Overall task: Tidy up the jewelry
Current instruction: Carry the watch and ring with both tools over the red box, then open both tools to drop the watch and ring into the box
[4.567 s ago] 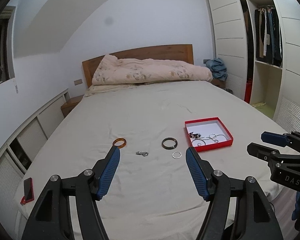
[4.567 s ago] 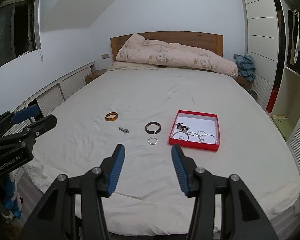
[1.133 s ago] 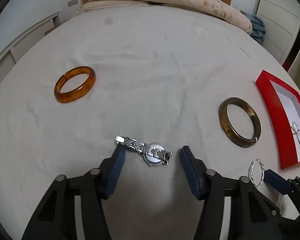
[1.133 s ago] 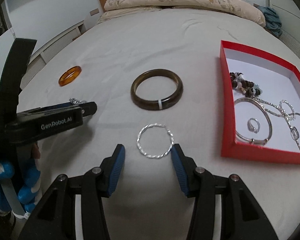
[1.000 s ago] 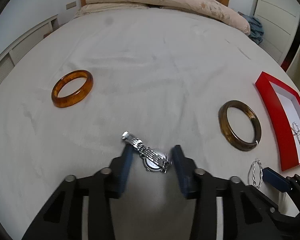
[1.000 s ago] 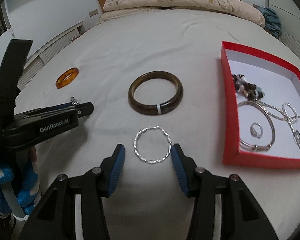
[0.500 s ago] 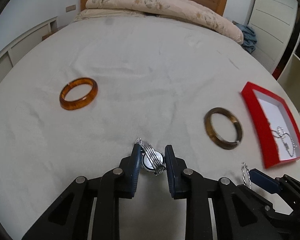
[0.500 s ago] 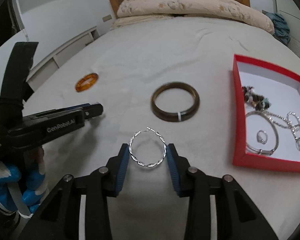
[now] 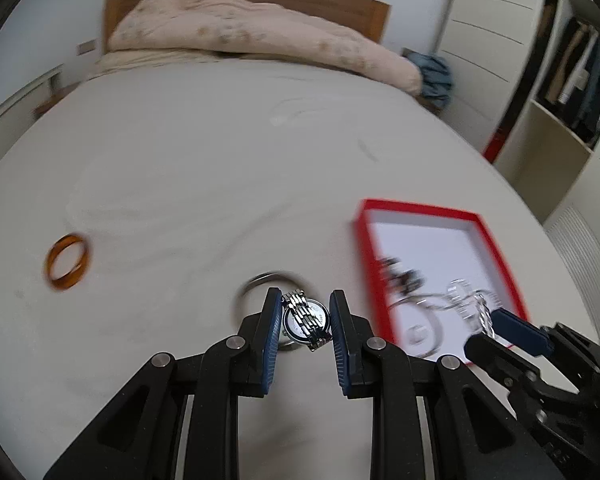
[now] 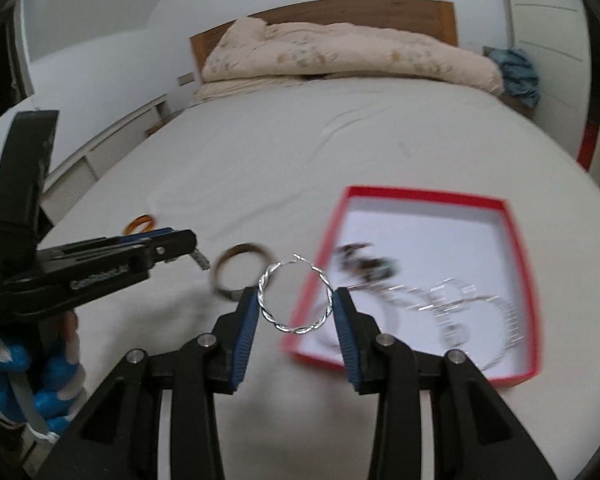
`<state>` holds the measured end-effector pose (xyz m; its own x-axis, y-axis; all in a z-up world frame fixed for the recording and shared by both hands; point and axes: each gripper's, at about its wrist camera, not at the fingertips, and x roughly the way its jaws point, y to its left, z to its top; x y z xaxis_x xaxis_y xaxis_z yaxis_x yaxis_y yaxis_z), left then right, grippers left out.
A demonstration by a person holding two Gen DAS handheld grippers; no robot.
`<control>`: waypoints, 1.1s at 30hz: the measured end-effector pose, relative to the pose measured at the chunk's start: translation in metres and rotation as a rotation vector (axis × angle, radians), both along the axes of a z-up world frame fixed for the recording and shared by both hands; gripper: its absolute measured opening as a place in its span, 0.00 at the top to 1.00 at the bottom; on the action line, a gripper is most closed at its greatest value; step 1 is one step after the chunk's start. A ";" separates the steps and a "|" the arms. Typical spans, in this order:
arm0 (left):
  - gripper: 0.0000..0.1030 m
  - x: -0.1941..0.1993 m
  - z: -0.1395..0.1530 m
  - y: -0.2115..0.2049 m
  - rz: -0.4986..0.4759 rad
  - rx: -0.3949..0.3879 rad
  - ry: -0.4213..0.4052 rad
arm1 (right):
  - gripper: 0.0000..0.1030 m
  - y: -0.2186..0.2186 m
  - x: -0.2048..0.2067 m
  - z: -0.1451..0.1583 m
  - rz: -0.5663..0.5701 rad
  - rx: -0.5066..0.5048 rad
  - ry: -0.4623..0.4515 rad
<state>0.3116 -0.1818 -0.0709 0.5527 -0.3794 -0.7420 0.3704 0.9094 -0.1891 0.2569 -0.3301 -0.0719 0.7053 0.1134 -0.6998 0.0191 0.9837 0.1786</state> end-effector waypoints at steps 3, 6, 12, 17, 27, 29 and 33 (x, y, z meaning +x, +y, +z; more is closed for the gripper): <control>0.77 0.007 0.004 -0.034 -0.051 -0.008 0.001 | 0.65 -0.035 0.003 0.001 -0.036 -0.031 0.004; 0.77 0.020 0.003 -0.073 -0.104 -0.007 0.003 | 0.65 -0.066 0.017 -0.004 -0.063 -0.037 0.021; 0.77 0.052 -0.023 -0.127 -0.150 0.030 0.054 | 0.65 -0.107 0.046 -0.024 -0.059 -0.065 0.078; 0.77 0.064 -0.049 -0.143 -0.161 0.098 0.092 | 0.65 -0.127 0.069 -0.048 -0.006 -0.096 0.168; 0.77 0.072 -0.069 -0.153 -0.201 0.174 0.116 | 0.64 -0.122 0.096 -0.077 0.167 -0.224 0.299; 0.76 0.073 -0.068 -0.156 -0.200 0.174 0.118 | 0.64 -0.119 0.098 -0.078 0.191 -0.248 0.309; 0.75 0.073 -0.065 -0.156 -0.200 0.181 0.107 | 0.64 -0.118 0.094 -0.076 0.205 -0.280 0.309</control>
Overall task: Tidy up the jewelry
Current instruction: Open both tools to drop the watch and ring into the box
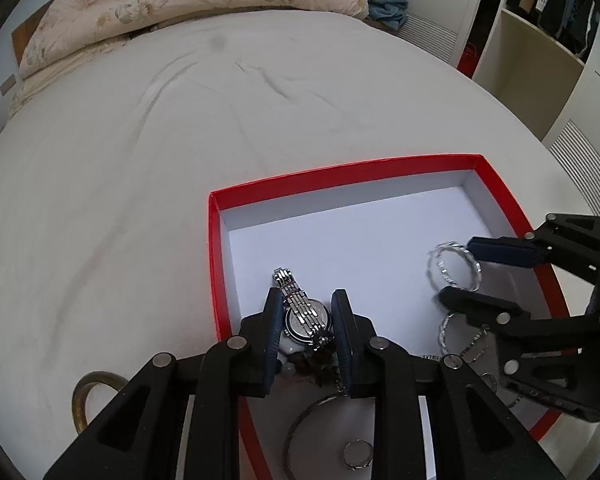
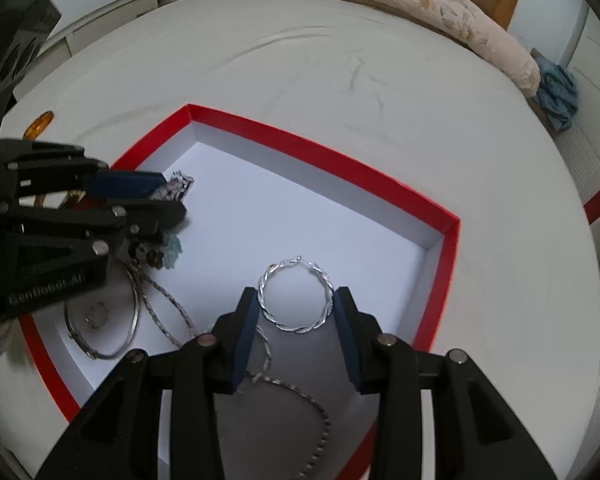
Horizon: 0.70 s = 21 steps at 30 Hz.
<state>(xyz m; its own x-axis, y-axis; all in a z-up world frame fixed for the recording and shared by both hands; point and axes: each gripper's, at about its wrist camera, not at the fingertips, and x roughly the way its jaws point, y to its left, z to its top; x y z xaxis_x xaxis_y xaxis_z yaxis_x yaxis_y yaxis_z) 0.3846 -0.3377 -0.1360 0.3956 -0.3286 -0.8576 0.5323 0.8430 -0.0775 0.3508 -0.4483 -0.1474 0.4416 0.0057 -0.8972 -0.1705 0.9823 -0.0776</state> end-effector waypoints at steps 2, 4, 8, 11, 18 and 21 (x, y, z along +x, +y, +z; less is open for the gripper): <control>0.73 0.000 0.000 -0.001 0.001 -0.006 0.003 | 0.64 -0.001 -0.005 0.002 0.004 -0.006 -0.001; 0.67 -0.003 0.001 0.001 0.001 -0.006 0.002 | 0.57 0.000 -0.011 0.007 0.005 -0.019 -0.005; 0.65 -0.006 0.005 0.004 -0.011 -0.006 0.010 | 0.55 0.004 -0.017 0.012 0.008 -0.033 -0.009; 0.65 -0.015 0.016 0.012 -0.017 -0.019 0.004 | 0.55 0.005 -0.026 0.023 -0.009 -0.029 -0.022; 0.62 -0.054 0.065 0.052 0.008 -0.069 -0.040 | 0.55 0.034 -0.077 0.071 -0.105 -0.007 -0.059; 0.61 -0.079 0.081 0.077 0.027 -0.057 -0.056 | 0.55 0.053 -0.103 0.093 -0.172 0.014 -0.092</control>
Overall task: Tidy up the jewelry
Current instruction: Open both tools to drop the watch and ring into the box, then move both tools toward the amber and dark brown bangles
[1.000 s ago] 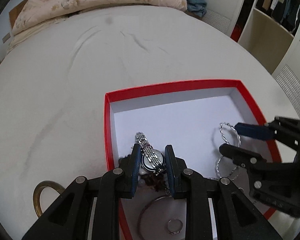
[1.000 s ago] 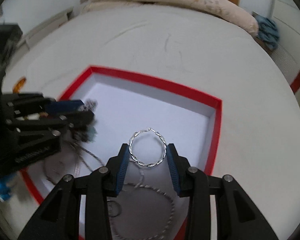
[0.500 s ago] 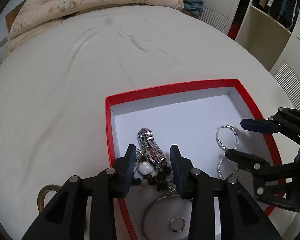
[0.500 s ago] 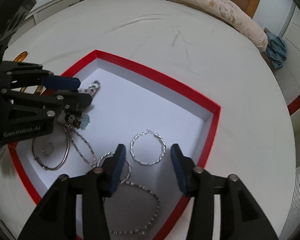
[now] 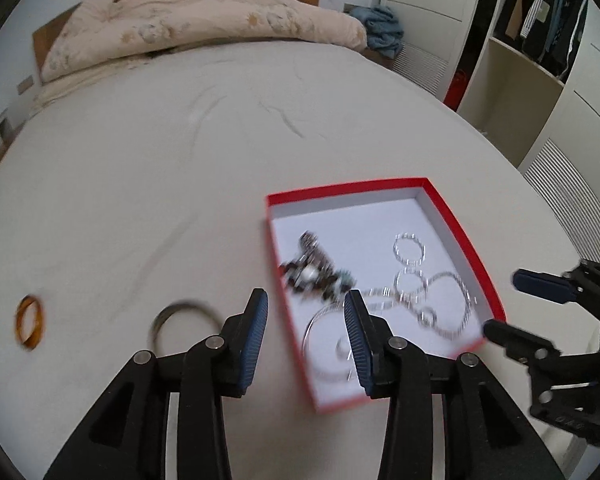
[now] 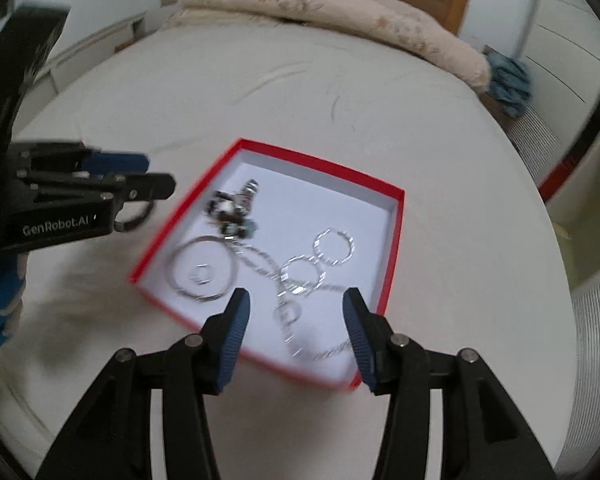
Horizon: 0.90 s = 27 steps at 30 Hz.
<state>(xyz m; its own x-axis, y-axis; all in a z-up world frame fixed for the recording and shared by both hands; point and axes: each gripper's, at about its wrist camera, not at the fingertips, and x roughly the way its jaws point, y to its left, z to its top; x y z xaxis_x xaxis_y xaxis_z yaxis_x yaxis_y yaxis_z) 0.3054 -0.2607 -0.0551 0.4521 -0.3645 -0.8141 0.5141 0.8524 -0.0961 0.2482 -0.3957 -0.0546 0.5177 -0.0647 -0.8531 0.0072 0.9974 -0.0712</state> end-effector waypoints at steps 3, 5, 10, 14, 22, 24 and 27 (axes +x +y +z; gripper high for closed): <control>0.59 -0.022 0.016 0.027 0.022 0.008 -0.012 | 0.55 0.019 -0.026 0.018 -0.064 0.029 -0.029; 0.58 -0.039 0.026 0.047 0.040 0.020 -0.027 | 0.55 0.031 -0.041 0.029 -0.094 0.034 -0.050; 0.57 -0.082 0.045 0.103 0.107 0.027 -0.031 | 0.55 0.066 -0.082 0.057 -0.184 0.052 -0.090; 0.54 -0.110 0.055 0.138 0.156 0.041 -0.047 | 0.55 0.088 -0.109 0.075 -0.204 0.060 -0.114; 0.49 -0.166 0.073 0.197 0.239 0.031 -0.064 | 0.55 0.122 -0.150 0.109 -0.205 0.031 -0.173; 0.48 -0.175 0.074 0.207 0.253 0.029 -0.064 | 0.55 0.133 -0.159 0.115 -0.184 0.020 -0.188; 0.47 -0.187 0.075 0.219 0.272 0.027 -0.065 | 0.55 0.145 -0.169 0.123 -0.164 0.010 -0.211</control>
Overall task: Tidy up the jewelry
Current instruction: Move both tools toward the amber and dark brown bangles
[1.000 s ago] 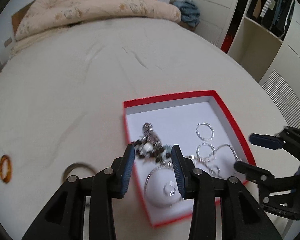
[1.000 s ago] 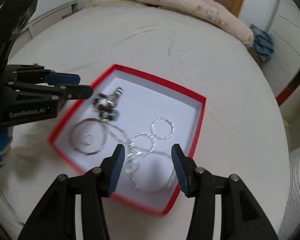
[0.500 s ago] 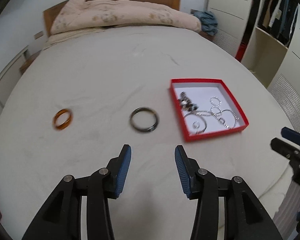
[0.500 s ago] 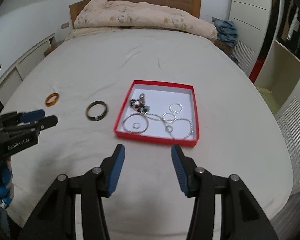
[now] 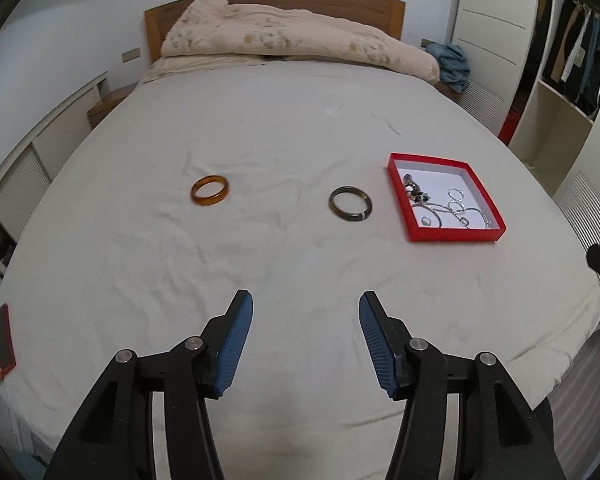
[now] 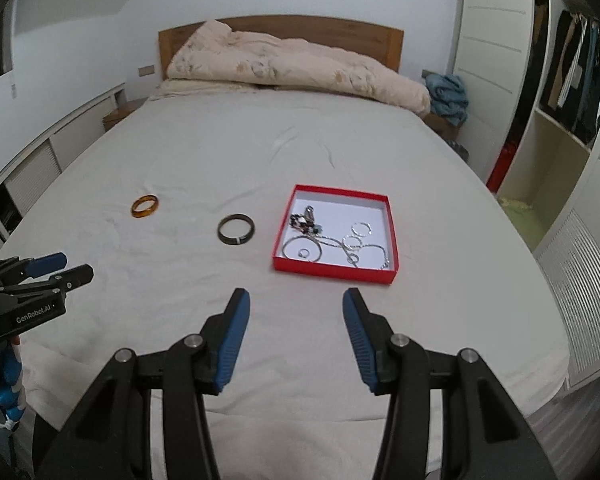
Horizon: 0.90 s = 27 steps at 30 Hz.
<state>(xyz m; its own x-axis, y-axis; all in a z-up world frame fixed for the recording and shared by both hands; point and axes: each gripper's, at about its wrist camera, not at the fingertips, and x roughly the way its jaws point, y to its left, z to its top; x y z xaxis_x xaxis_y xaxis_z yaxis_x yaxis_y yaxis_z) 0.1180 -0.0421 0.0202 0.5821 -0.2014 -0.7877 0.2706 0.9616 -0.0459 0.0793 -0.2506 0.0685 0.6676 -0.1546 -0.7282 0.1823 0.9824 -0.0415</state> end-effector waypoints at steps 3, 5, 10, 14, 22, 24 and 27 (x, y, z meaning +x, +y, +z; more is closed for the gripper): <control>0.47 -0.010 0.000 0.011 0.020 -0.006 0.000 | 0.55 0.011 -0.007 0.007 0.024 -0.003 -0.013; 0.47 -0.013 -0.001 0.017 0.032 -0.011 0.001 | 0.55 0.016 -0.011 0.010 0.032 -0.006 -0.020; 0.47 -0.022 -0.004 0.035 0.059 -0.024 0.002 | 0.55 0.027 -0.014 0.015 0.044 -0.023 -0.027; 0.47 -0.026 -0.006 0.047 0.072 -0.035 -0.001 | 0.55 0.038 -0.011 0.018 0.063 -0.040 -0.029; 0.47 -0.025 -0.014 0.072 0.116 -0.063 0.008 | 0.55 0.059 -0.003 0.016 0.100 -0.077 -0.016; 0.47 -0.023 -0.017 0.077 0.126 -0.067 0.013 | 0.55 0.063 0.000 0.015 0.107 -0.083 -0.010; 0.47 -0.019 -0.023 0.084 0.139 -0.071 0.023 | 0.55 0.068 0.005 0.011 0.119 -0.088 0.002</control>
<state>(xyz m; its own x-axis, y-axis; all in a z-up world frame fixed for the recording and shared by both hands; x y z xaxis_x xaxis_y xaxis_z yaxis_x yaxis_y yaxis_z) 0.0995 0.0419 -0.0027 0.5905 -0.1760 -0.7876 0.1329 0.9838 -0.1202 0.0845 -0.1822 0.0793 0.6839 -0.1377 -0.7165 0.0645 0.9896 -0.1286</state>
